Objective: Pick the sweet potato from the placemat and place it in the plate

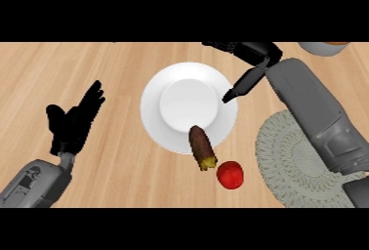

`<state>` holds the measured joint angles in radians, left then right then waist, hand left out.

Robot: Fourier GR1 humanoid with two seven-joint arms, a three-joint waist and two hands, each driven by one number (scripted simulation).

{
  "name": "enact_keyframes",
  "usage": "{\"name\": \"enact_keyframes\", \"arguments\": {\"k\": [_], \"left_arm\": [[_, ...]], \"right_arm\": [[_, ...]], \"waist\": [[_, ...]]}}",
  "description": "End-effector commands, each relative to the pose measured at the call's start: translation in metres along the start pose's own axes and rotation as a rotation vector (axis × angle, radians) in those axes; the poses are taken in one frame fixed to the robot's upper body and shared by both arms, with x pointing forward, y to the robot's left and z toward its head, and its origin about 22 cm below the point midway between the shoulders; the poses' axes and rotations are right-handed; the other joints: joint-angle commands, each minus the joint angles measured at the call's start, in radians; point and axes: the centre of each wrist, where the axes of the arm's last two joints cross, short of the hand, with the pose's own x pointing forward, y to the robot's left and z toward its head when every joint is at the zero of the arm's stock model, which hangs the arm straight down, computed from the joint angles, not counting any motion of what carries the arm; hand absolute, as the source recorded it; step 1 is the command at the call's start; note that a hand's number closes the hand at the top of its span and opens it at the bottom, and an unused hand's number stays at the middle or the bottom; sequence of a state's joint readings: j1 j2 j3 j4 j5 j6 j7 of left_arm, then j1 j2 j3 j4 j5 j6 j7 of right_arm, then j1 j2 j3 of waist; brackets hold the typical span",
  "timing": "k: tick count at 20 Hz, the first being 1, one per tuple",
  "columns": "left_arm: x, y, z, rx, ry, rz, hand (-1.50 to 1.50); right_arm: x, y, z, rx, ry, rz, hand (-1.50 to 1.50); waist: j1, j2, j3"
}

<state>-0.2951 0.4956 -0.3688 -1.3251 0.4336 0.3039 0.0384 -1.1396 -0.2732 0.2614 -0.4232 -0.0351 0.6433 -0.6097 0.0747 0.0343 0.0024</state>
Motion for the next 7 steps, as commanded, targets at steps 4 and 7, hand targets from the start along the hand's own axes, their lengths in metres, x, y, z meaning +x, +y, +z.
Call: {"name": "enact_keyframes", "arguments": {"k": [4, 7], "left_arm": [[0.011, -0.003, -0.007, -0.009, -0.005, 0.004, 0.0], [-0.001, -0.009, 0.0, -0.028, -0.001, 0.018, 0.0]], "right_arm": [[-0.003, -0.011, 0.014, 0.099, -0.071, -0.041, -1.5], [-0.013, -0.01, 0.026, 0.08, -0.056, -0.018, -1.5]], "waist": [[0.011, 0.004, 0.0], [0.018, 0.009, 0.0]]}}
